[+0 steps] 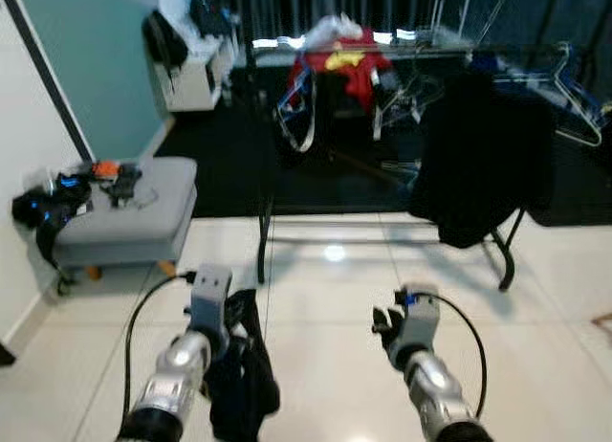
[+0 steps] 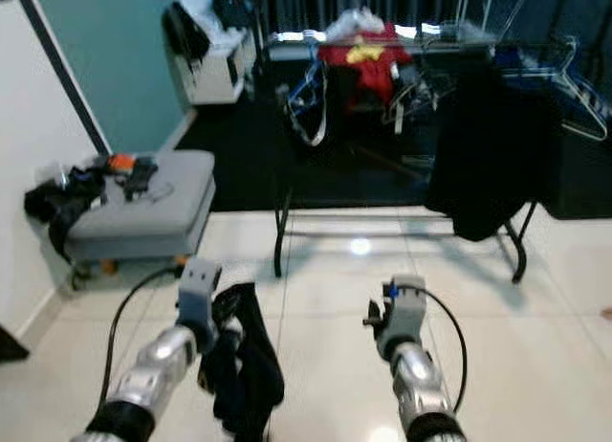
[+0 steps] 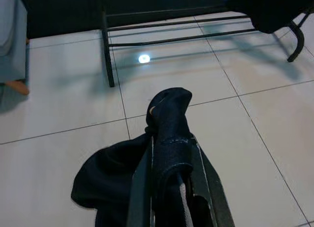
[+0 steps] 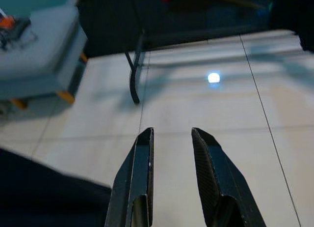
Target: Hang hanger
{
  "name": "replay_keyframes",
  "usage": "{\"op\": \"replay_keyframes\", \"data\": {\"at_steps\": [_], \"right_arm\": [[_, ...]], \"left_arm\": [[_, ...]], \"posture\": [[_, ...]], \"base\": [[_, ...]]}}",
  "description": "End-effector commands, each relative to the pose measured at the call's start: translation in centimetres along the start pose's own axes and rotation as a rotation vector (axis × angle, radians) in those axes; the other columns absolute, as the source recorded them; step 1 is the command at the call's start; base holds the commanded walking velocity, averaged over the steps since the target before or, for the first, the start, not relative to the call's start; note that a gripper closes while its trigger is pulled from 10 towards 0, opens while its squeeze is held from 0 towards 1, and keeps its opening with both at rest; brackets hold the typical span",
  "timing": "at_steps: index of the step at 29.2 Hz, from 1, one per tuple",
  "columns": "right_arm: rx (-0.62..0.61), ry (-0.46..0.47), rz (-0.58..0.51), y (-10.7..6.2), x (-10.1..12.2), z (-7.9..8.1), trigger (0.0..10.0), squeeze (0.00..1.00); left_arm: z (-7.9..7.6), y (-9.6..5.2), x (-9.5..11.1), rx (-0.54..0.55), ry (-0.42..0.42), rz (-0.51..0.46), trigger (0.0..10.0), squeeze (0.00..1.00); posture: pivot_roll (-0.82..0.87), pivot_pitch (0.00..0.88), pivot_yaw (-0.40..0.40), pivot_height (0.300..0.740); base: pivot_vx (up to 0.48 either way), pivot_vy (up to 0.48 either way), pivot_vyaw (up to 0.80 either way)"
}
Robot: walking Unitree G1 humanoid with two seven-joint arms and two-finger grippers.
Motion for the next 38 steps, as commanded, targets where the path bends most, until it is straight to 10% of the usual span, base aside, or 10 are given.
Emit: {"op": "replay_keyframes", "data": {"at_steps": [1,38], "right_arm": [[0.017,0.011,0.028,0.0,-0.8,0.9,10.0,0.00],[0.009,-0.045,0.014,0.0,-0.3,0.3,10.0,0.00]], "left_arm": [[1.4,-0.1,0.3,0.046,0.000,-0.013,10.0,0.00],[-0.1,0.3,1.0,0.051,-0.046,-0.062,10.0,0.00]], "posture": [[0.00,0.000,0.036,0.740],[-0.05,0.000,0.030,0.740]], "base": [[0.345,0.000,0.00],[0.258,0.000,0.00]]}}
Point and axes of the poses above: a point about 5 cm out from each wrist's last joint towards the gripper, its own y axis pointing out of the wrist towards the gripper, its own x axis along the axis of the wrist's last joint, z = x × y, the point moved 1 cm from there along y, pointing out of the wrist towards the gripper, and after that the axes turned 2 degrees about y, right-handed, at the moved point
